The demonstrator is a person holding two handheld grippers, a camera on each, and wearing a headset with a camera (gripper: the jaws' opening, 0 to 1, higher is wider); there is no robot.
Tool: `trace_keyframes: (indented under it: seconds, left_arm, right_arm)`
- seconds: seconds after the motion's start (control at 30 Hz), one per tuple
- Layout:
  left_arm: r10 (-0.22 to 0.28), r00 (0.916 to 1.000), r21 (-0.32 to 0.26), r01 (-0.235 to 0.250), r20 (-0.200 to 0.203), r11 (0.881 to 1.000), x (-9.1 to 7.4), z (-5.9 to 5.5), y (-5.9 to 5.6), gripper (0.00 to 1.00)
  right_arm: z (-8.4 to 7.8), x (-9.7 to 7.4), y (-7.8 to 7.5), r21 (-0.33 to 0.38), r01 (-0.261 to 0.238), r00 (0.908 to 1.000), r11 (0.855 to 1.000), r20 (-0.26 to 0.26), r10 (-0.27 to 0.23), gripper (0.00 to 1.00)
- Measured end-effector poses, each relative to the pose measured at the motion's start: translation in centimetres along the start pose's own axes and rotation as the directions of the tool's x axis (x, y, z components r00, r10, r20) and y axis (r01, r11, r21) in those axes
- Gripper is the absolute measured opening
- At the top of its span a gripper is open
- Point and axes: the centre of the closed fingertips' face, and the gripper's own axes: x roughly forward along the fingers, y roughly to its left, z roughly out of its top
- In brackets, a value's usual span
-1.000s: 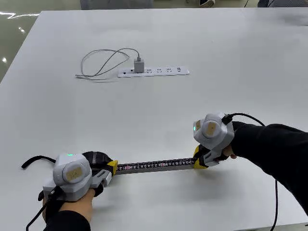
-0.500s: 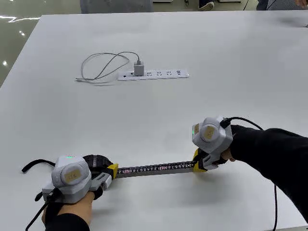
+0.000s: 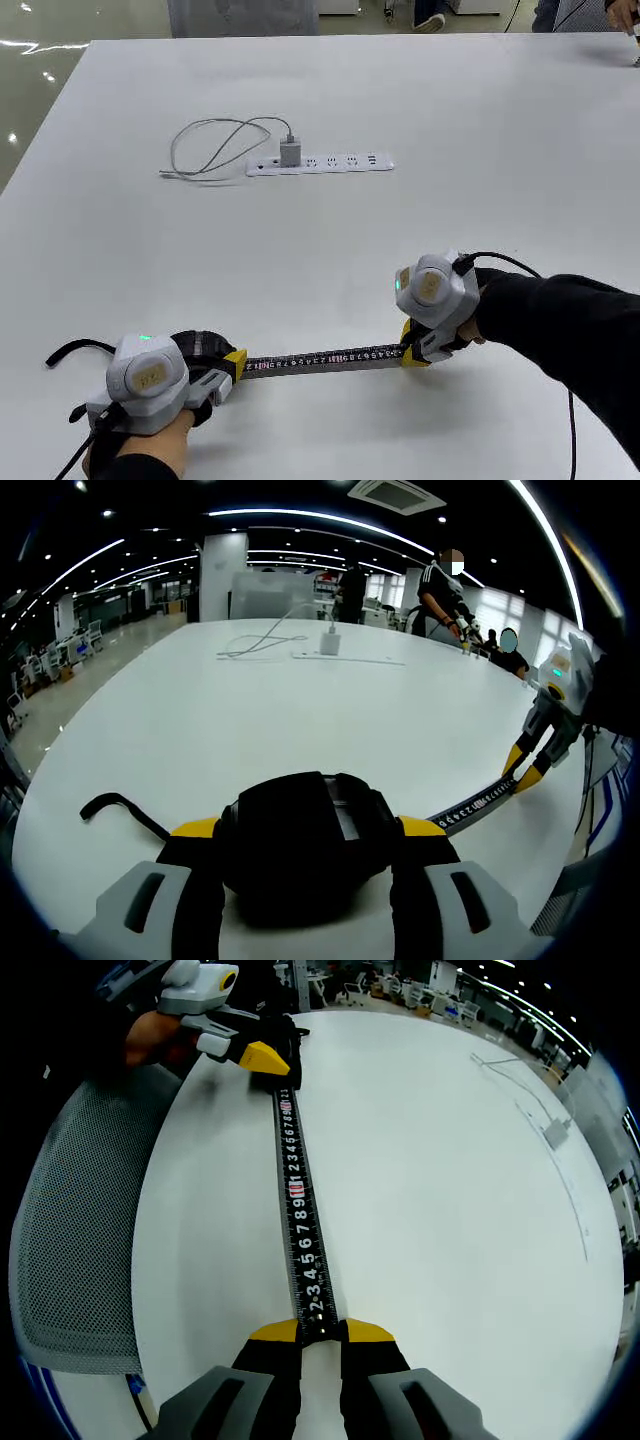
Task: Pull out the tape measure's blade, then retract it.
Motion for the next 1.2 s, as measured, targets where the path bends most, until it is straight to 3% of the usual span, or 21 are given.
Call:
trace_keyframes:
  seconds: [0.23, 0.37, 1.2]
  left_arm:
    - [0.001, 1.0000, 0.000, -0.001, 0.007, 1.000, 0.0, 0.0, 0.0, 0.63]
    - [-0.007, 1.0000, 0.001, 0.007, 0.005, 1.000, 0.2, 0.1, 0.0, 0.63]
    - [0.001, 1.0000, -0.003, -0.001, -0.003, 1.000, 0.1, 0.0, 0.1, 0.63]
  right_arm:
    - [0.0, 0.0, 0.0, -0.006, 0.005, 1.0000, 1.000, 0.008, -0.005, 0.10]
    - [0.2, 0.1, 0.0, 0.052, 0.007, 0.9992, 0.999, 0.039, -0.009, 0.10]
    - [1.3, 0.4, 0.0, 0.048, 0.005, 0.9995, 0.999, 0.032, -0.006, 0.10]
